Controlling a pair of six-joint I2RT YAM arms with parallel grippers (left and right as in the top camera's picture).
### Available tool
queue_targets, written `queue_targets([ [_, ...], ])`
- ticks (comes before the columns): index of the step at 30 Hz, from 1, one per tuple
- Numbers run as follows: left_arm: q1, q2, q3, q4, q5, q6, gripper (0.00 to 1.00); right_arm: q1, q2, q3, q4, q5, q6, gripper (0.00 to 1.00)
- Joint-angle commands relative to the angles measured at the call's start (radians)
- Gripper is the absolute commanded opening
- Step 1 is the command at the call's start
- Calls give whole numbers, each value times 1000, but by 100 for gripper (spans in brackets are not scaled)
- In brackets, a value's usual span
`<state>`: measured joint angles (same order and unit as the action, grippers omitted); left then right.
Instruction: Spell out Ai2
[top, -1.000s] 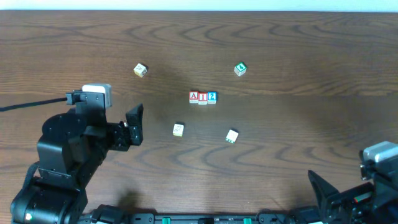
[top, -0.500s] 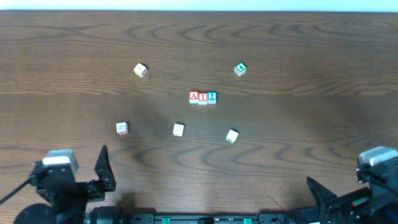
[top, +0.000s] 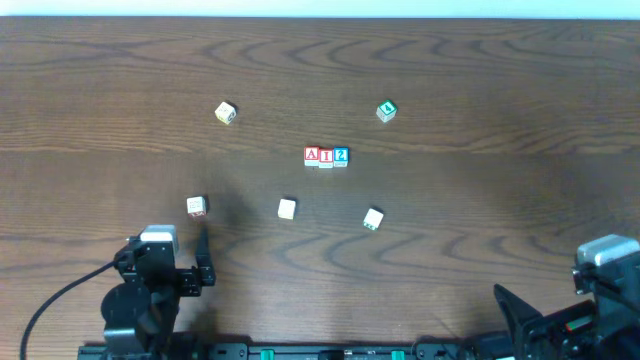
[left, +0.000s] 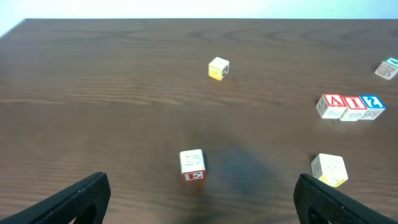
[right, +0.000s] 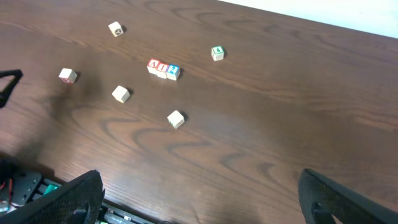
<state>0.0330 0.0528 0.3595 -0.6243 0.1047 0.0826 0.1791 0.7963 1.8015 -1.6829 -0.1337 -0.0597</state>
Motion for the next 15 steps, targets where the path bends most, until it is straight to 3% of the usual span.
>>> queue_targets([
  [1, 6, -33, -56, 32, 20, -2, 95, -3, -2, 3, -2, 6, -9, 99],
  [15, 6, -50, -172, 42, 16, -1, 95, -3, -2, 3, -2, 6, -9, 99],
])
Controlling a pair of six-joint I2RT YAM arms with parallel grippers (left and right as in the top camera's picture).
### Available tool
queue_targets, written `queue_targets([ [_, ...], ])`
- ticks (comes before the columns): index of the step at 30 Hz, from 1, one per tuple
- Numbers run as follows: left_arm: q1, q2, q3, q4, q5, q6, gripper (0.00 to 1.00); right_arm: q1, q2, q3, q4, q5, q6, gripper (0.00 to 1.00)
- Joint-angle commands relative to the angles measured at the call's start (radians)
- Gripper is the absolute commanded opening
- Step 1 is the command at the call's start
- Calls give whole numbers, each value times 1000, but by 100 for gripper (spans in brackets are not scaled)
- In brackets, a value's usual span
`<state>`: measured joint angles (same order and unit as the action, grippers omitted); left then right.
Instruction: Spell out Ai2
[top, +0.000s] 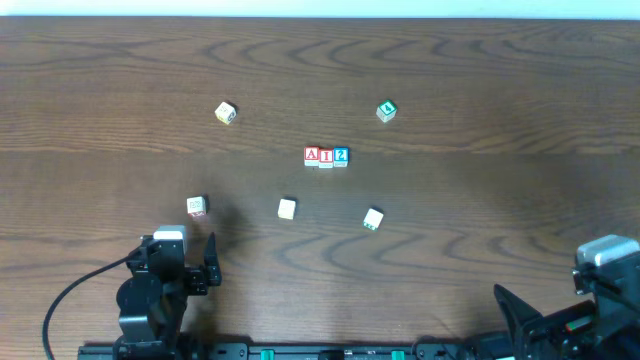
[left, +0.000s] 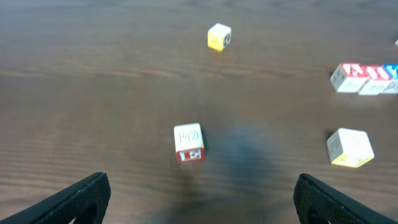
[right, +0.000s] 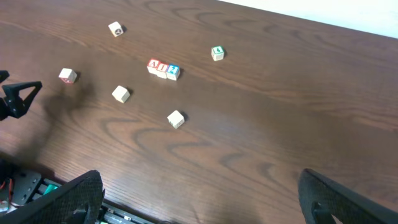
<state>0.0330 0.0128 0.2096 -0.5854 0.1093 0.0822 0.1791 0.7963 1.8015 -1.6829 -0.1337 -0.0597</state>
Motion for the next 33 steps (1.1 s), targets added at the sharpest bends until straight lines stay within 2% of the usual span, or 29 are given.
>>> queue_targets([
  [1, 6, -10, -32, 4, 15, -1, 95, -3, -2, 3, -2, 6, -9, 99],
  [33, 6, -9, -57, 3, 7, -11, 95, -3, -2, 3, -2, 6, -9, 99],
])
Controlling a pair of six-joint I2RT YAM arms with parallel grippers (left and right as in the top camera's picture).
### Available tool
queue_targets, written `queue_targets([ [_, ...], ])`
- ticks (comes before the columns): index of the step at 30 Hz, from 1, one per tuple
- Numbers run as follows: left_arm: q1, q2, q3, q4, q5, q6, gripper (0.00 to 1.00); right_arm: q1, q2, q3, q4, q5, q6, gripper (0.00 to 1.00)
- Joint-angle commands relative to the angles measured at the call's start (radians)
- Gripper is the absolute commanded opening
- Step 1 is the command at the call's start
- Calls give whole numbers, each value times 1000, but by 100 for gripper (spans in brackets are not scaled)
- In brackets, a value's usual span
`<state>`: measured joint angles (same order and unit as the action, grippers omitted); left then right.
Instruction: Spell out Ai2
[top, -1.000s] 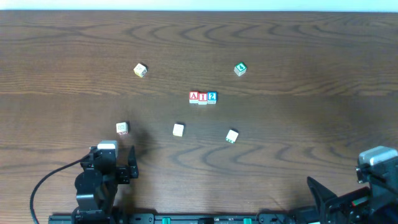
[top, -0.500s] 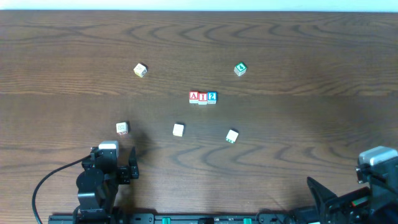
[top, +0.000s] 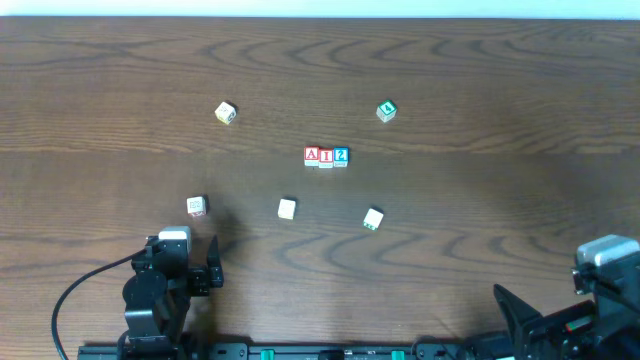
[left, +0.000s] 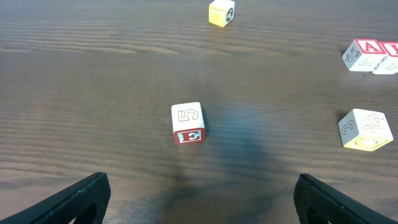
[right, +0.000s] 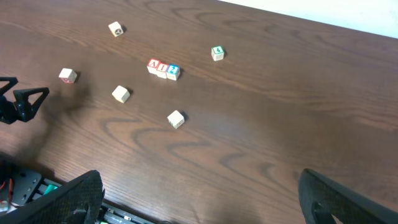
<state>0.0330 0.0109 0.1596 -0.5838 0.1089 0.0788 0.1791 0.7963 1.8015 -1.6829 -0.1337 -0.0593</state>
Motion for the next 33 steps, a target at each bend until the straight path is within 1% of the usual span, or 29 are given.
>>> queue_targets([
  [1, 6, -7, -7, 2, 7, -7, 96, -3, -2, 3, -2, 6, -9, 99],
  [7, 6, -7, -7, 2, 7, -7, 96, -3, -3, -6, -9, 48, -36, 99],
  [10, 6, -7, -7, 2, 7, -7, 95, -26, -33, -52, 35, 33, -35, 100],
  [15, 6, -7, -7, 2, 7, -7, 96, -50, -212, -327, 263, -2, -35, 99],
  [20, 6, -7, -7, 2, 7, -7, 95, -55, -411, -623, 439, -6, -35, 99],
  [26, 6, -7, -7, 2, 7, -7, 95, -56, -636, -977, 613, -13, -32, 99],
  [33, 6, -7, -7, 2, 7, -7, 95, -56, -784, -1280, 762, -39, -26, 99],
])
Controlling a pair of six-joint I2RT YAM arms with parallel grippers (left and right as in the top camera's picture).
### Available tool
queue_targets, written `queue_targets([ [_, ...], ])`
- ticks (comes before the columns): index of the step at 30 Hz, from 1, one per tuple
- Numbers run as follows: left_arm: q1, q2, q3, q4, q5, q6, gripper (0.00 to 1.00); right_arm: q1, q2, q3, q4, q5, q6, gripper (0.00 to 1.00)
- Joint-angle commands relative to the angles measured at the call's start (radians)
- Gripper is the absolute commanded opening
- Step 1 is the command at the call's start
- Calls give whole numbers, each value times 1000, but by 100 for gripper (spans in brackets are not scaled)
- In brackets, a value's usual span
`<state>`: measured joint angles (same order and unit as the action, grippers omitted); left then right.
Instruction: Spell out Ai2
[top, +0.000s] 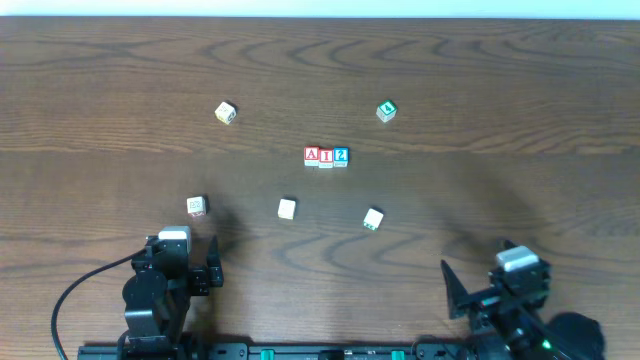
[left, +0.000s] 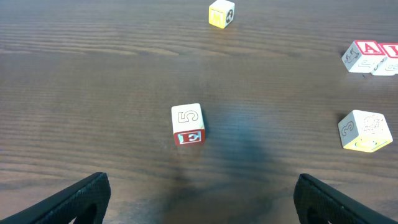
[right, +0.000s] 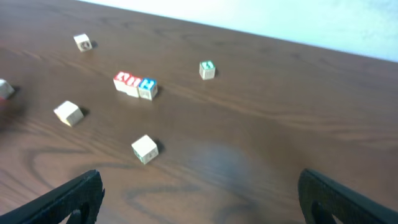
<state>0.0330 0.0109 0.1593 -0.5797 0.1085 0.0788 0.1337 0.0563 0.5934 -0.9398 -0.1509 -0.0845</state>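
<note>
Three small blocks stand touching in a row at the table's middle: red A (top: 312, 155), red I (top: 326, 156) and blue 2 (top: 341, 155). The right wrist view shows the same row (right: 135, 84). In the left wrist view the A (left: 364, 52) lies at the right edge. My left gripper (left: 199, 193) is open at the front left, nothing between its fingers. My right gripper (right: 199, 190) is open at the front right, low over bare wood, holding nothing.
Loose blocks lie around the row: a yellow-sided one (top: 226, 112) back left, a green one (top: 386, 111) back right, a red E/5 block (top: 196, 206), a white block (top: 287, 208) and a white-green block (top: 373, 219) in front. The wooden table (top: 500, 120) carries nothing else.
My right arm has moved from the front right corner leftward onto the table, and its view now sits lower and nearer the blocks. The left arm and all blocks are unchanged.
The A, I, 2 row stood complete at every moment. My left gripper, open near the E/5 block, shifted slightly right and its view tipped down toward the table, then held still. My right arm stayed at the corner until it came in now.
</note>
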Motion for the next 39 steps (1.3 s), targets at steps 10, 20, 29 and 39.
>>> queue_targets([
  [10, 6, -7, -6, -2, 8, -7, 95, -10, -51, -270, 93, -37, 2, 99],
  [20, 6, -7, -6, -2, 8, -7, 95, -10, -51, -418, 143, -87, 47, 99],
  [29, 6, -7, -6, -2, 8, -7, 95, -10, -51, -418, 143, -93, 46, 99],
  [39, 6, -7, -6, -2, 8, -7, 95, -17, -51, -418, 143, -93, 46, 100],
])
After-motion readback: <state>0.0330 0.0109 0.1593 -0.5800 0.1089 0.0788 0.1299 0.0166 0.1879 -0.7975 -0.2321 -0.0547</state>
